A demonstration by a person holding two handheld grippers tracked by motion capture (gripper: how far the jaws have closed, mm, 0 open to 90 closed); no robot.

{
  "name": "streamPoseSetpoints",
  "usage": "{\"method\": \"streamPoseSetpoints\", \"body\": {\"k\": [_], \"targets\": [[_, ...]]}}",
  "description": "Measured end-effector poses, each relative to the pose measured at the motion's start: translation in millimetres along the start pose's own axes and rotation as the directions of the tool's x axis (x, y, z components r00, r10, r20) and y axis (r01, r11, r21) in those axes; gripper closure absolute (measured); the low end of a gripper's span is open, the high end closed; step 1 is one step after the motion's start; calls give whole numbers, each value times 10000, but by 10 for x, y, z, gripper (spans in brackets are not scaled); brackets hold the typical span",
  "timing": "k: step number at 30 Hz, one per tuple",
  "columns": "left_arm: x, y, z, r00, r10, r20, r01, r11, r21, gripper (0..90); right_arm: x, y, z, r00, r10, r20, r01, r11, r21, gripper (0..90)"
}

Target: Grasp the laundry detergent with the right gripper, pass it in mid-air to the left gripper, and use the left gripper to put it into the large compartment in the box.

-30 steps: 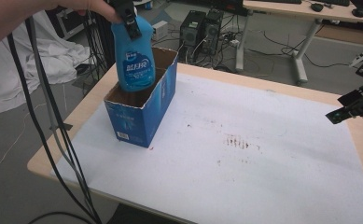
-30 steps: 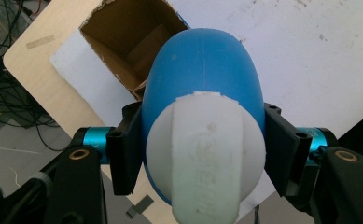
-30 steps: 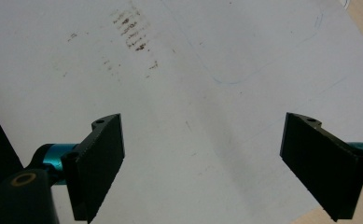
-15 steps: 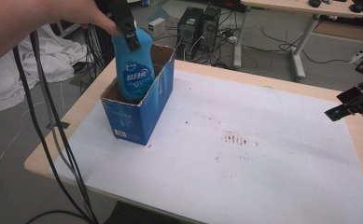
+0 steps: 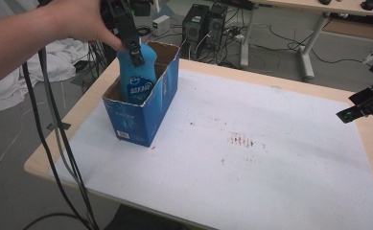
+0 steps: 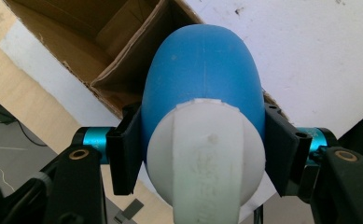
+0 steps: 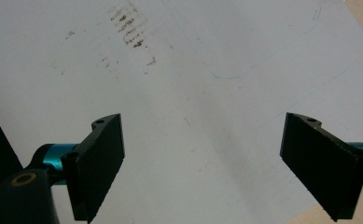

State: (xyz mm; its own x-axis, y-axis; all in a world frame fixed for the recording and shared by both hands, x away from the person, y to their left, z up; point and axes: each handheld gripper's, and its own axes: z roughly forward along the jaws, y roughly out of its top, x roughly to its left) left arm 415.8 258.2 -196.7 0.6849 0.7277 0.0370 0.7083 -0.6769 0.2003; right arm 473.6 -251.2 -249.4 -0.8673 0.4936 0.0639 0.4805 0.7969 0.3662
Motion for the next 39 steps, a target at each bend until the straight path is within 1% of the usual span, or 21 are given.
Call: {"method": "streamPoseSetpoints", "body": {"k": [3,4,5,6,7,8,10,11,12,22,24,25,28,32,39], "targets": [[-1,-14,48,10000,27,-16,-27,10000,22,383,-2,-8,0,10000,25,1,-25,10000,-3,130],[0,-32,97,10000,5,-20,-5,10000,28,383,-8,-17,-1,10000,70,5,-70,10000,-19,130],[0,-32,97,10000,5,-20,-5,10000,28,383,-8,-17,-1,10000,70,5,-70,10000,-19,130],[4,-51,149,10000,-43,-6,43,10000,52,383,-14,-27,1,9999,102,26,-102,9999,-42,130],[4,-51,149,10000,-43,-6,43,10000,52,383,-14,-31,2,9999,141,25,-141,9999,-34,130],[13,-59,164,10000,44,-3,-44,9999,125,383,-14,-31,2,9999,141,25,-141,9999,-34,130],[11,-79,223,10000,37,4,-37,9999,139,383,-15,-38,5,9999,155,17,-155,9999,-2,130],[11,-79,223,10000,37,4,-37,9999,139,383,-15,-38,5,9999,155,17,-155,9999,-2,130],[13,-87,252,10000,90,12,-90,9998,185,383,-19,-40,5,9999,160,26,-160,9999,-21,130],[8,-117,351,9999,128,9,-128,9997,187,383,-21,-30,12,9999,119,-5,-119,9999,-33,130],[9,-117,369,9998,188,36,-189,9996,226,383,-19,-27,12,9999,172,12,-172,9999,-13,130],[4,-119,381,9999,142,25,-142,9997,198,383,-20,-27,12,9998,179,13,-179,9998,-20,130],[8,-125,422,9998,202,45,-204,9994,290,383,-27,-29,16,9999,149,2,-149,9999,-37,130],[15,-142,467,9998,168,56,-169,9995,279,383,-31,-42,26,9998,207,-33,-207,9998,-60,130],[31,-162,527,9998,201,48,-202,9993,328,382,-36,-56,54,9998,213,-22,-213,9998,26,131]]}}
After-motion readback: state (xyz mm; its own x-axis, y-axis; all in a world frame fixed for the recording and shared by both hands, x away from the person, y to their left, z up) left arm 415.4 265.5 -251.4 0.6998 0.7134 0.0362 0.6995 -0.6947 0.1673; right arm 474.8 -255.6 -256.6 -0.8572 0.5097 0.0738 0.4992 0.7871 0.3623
